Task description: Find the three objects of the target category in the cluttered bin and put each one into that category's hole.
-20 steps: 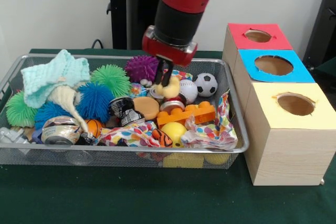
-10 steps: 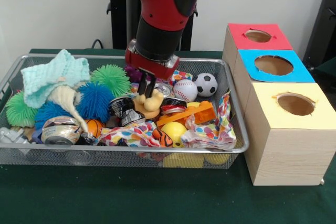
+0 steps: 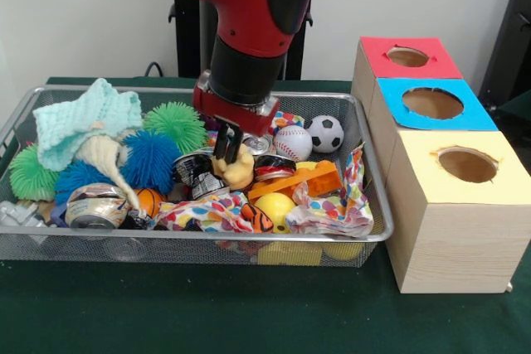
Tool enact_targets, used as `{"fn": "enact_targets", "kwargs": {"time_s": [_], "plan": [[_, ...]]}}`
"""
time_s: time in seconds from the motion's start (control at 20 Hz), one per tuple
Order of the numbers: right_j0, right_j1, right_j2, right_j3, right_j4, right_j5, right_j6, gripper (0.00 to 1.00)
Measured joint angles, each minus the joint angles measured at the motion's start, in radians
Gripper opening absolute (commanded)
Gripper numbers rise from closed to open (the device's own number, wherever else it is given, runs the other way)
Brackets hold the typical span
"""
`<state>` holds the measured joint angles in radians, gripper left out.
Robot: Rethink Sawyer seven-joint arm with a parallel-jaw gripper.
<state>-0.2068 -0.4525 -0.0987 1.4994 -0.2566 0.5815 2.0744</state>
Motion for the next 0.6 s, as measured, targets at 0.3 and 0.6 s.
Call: {"fn": "enact_targets", "kwargs": {"time_s": [0.3, 0.6], "plan": [[-0.010, 0.015, 0.012, -0.001, 0.001, -0.038, 0.000, 0.00], [-0.057, 0.043, 0.040, -0.003, 0.066, -0.116, 0.000, 0.00]]}}
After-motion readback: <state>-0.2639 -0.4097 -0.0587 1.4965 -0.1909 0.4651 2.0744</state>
